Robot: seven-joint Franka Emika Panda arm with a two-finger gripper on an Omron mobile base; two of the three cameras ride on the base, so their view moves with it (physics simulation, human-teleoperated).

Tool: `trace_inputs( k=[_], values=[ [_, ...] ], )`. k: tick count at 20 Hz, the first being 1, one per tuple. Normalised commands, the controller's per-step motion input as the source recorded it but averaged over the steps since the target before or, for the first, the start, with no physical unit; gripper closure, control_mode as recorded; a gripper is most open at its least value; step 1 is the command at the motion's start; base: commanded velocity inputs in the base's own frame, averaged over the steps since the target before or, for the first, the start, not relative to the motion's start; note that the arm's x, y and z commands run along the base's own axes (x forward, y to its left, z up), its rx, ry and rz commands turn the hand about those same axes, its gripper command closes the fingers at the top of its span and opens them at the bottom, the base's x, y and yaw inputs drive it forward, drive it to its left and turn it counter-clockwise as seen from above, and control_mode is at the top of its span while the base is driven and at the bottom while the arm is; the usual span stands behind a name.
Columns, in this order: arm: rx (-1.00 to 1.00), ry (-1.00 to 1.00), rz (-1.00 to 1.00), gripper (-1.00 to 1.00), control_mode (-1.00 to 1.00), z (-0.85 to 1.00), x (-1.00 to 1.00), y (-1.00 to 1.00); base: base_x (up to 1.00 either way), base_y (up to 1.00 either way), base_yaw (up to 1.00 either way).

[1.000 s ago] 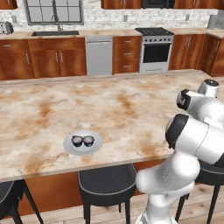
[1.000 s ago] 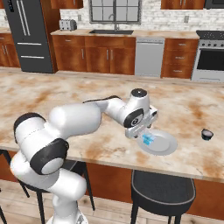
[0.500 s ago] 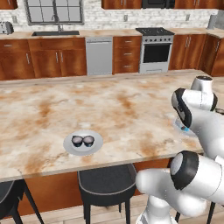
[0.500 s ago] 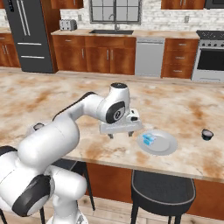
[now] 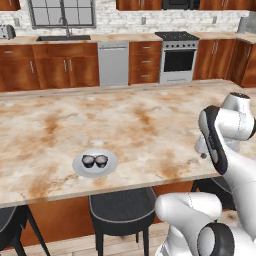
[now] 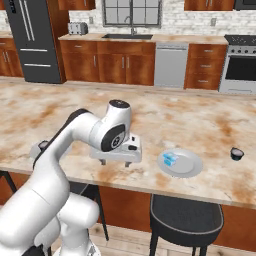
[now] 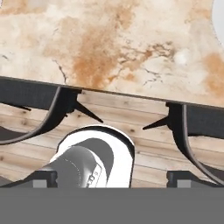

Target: Place two yogurt containers on each plate.

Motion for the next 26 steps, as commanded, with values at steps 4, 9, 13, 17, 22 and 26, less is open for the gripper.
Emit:
trace_inputs(
  k=[4,9,13,17,22,26],
  values=[
    [0.00,0.00,0.00,-1.00,-1.00,0.00,0.00,0.00,0.00,0.00,0.00],
    [0.00,0.00,0.00,-1.00,1.00,0.00,-0.05,0.00,-0.58,-0.68,-0.01],
    [0.00,0.00,0.00,-1.00,1.00,0.00,0.00,0.00,0.10,-1.00,0.00],
    [0.00,0.00,0.00,-1.00,1.00,0.00,0.00,0.00,0.77,-1.00,0.01],
    [0.00,0.00,0.00,-1.00,1.00,0.00,0.00,0.00,0.52,-1.00,0.01],
    [0.00,0.00,0.00,-1.00,1.00,0.00,0.00,0.00,0.18,-1.00,-0.04]
  ],
)
